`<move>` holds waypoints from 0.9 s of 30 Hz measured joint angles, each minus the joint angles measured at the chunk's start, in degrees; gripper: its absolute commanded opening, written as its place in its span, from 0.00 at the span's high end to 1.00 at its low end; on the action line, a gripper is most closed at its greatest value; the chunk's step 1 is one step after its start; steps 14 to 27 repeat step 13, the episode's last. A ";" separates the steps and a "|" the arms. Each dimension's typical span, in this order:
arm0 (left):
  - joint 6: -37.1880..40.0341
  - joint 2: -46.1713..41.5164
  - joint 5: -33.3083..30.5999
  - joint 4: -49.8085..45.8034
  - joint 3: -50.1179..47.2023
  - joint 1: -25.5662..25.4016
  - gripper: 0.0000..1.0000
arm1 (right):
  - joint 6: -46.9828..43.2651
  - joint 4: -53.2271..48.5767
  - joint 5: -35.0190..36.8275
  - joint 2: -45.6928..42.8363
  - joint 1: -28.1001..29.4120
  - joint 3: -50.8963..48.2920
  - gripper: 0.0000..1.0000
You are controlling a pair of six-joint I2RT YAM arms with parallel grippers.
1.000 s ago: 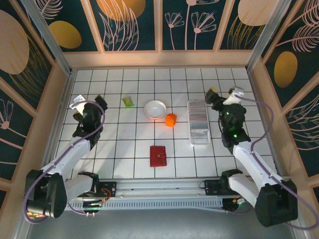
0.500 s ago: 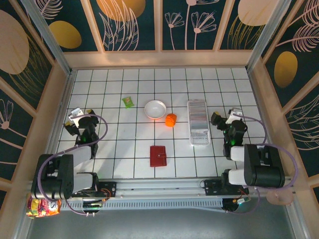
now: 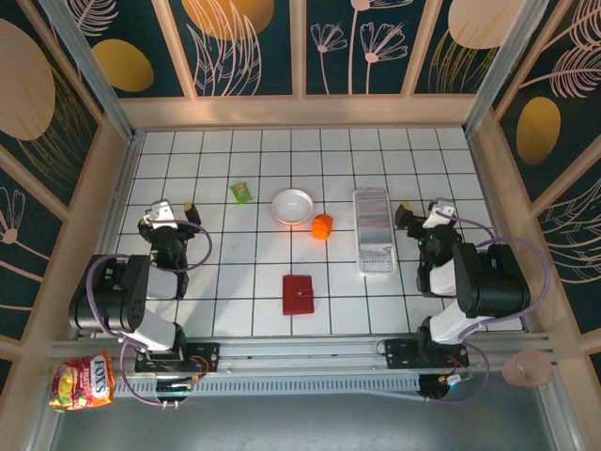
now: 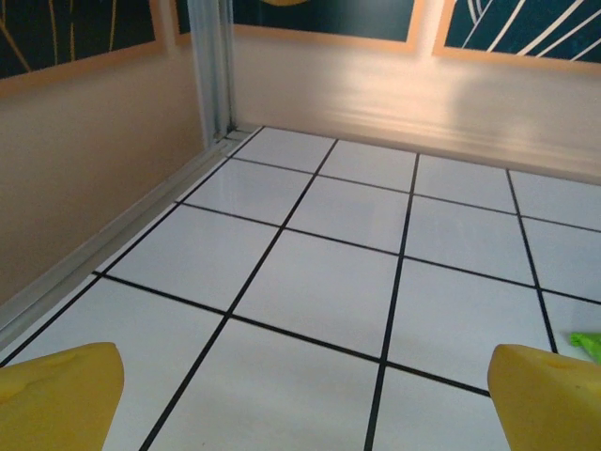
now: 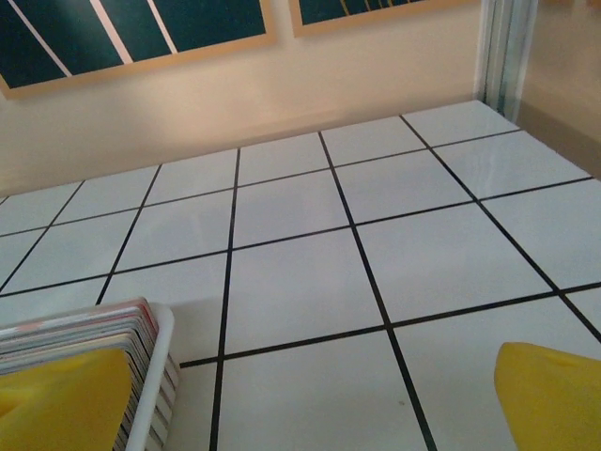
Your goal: Put the credit cards into the card holder
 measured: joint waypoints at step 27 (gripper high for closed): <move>0.22 0.00 0.79 1.88 0.00 0.00 0.01 | -0.83 -0.02 1.07 0.00 -0.11 0.26 0.01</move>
